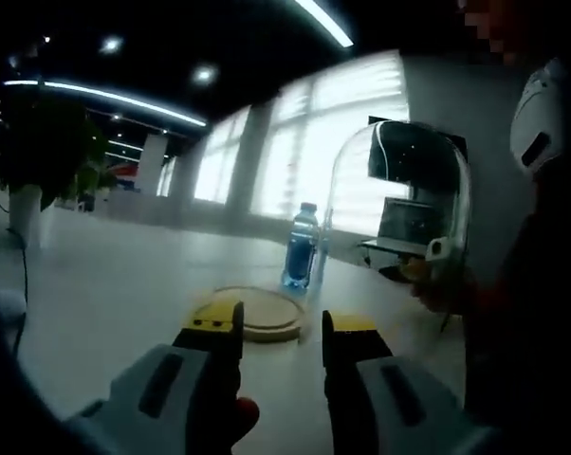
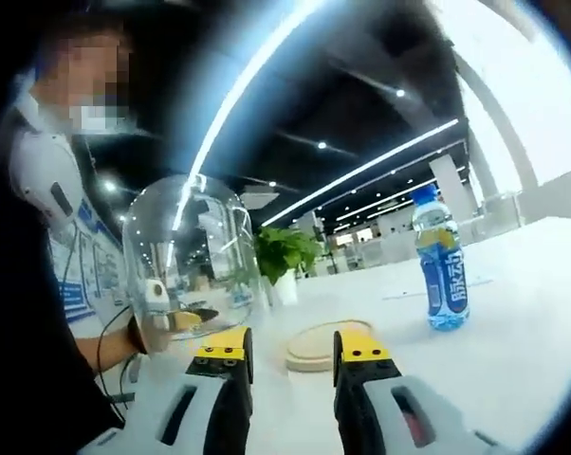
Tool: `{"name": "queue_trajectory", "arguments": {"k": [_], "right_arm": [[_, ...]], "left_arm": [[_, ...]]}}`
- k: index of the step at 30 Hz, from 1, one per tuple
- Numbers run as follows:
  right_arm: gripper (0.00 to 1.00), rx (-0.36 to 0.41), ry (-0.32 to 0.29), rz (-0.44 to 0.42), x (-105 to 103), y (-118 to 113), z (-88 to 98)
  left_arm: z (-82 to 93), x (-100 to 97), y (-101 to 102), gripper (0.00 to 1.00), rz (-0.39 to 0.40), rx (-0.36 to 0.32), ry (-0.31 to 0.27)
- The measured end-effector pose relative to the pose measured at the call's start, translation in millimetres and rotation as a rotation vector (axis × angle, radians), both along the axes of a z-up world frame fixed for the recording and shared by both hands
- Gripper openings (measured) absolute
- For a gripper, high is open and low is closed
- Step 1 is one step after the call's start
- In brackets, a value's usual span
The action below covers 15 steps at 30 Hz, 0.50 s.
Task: Open the cover put in the Mizone put the cover back on
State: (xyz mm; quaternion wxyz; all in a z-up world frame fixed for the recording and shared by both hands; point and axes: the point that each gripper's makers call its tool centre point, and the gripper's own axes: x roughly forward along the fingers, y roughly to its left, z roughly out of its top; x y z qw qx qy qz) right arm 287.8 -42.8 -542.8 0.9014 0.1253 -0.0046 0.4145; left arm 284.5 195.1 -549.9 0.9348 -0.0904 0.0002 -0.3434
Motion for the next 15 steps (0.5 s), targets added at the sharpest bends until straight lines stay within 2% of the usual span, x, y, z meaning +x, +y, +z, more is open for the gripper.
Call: {"name": "queue_trajectory", "arguments": {"k": [8,12,15], "right_arm": [[0.25,-0.049,-0.035,-0.039,6.5,0.0,-2.8],[0.22,-0.148,-0.026,-0.068,12.7,1.2,-19.0],[0.20,-0.187,-0.013,-0.066,14.6,4.7,-26.7]], "left_arm": [[-11.7,5.3,-0.6,0.25,0.002,0.020,0.023],[-18.2,8.9,0.6,0.24,0.009,0.033,0.034],[-26.3,13.5,2.4,0.21,0.029,0.062,0.045]]}}
